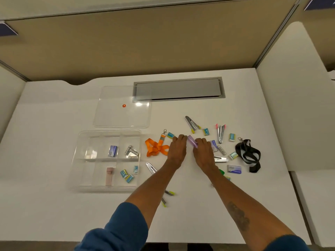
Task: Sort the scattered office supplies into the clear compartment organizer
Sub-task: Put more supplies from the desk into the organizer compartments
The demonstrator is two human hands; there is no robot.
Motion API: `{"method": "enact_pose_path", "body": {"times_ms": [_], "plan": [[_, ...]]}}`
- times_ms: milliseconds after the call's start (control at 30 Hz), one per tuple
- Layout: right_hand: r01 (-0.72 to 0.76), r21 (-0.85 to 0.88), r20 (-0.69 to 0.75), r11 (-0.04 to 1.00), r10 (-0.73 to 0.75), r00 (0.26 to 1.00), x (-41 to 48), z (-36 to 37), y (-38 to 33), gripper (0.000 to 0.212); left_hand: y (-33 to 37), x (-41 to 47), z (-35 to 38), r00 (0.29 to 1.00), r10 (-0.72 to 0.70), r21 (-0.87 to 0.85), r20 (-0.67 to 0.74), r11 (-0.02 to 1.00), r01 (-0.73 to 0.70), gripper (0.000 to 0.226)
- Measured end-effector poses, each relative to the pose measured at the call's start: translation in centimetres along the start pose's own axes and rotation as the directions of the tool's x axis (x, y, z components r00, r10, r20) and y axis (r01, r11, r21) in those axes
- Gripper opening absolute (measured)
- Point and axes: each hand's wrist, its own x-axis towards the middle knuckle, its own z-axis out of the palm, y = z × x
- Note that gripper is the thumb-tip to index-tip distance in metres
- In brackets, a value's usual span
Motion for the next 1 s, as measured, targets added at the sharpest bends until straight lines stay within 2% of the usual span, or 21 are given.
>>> {"method": "enact_pose_path", "body": {"times_ms": [200, 400, 567, 700, 833, 1000], "plan": [[-0.067, 0.123, -0.098, 0.99, 0.079, 0.992, -0.5, 0.6, -1.2, 0.027, -0.7, -0.5, -0.8, 0.997, 0.006, -0.061, -0.077, 0.998, -0.01, 0.04], [-0.066, 0.347, -0.149, 0.936, 0.124, 0.981, -1.0, 0.8, -7.2, 0.031, -3.5, -1.3, -5.0, 0.978, 0.074, -0.095, -0.197, 0.991, -0.094, 0.037], [0.017, 0.372, -0.097, 0.928, 0.021, 0.995, -2.5, 2.5, -13.4, 0.03, -9.6, -3.9, -9.5, 0.931, 0.049, -0.129, -0.362, 0.986, -0.102, 0.036], [0.098, 0.426, -0.047, 0.899, -0.087, 0.995, -5.1, 4.7, -18.3, 0.027, -16.2, -6.6, -12.3, 0.897, -0.096, -0.184, -0.431, 0.983, 0.017, 0.043], [0.146, 0.397, 0.031, 0.906, -0.173, 0.985, -8.4, 7.3, -22.2, 0.036, -20.7, -8.3, -14.8, 0.906, -0.17, -0.175, -0.387, 0.979, 0.11, 0.043], [0.201, 0.392, 0.125, 0.898, -0.269, 0.955, -11.1, 11.0, -25.0, 0.024, -23.3, -9.3, -16.1, 0.95, -0.168, -0.112, -0.262, 0.983, 0.143, 0.039]]}}
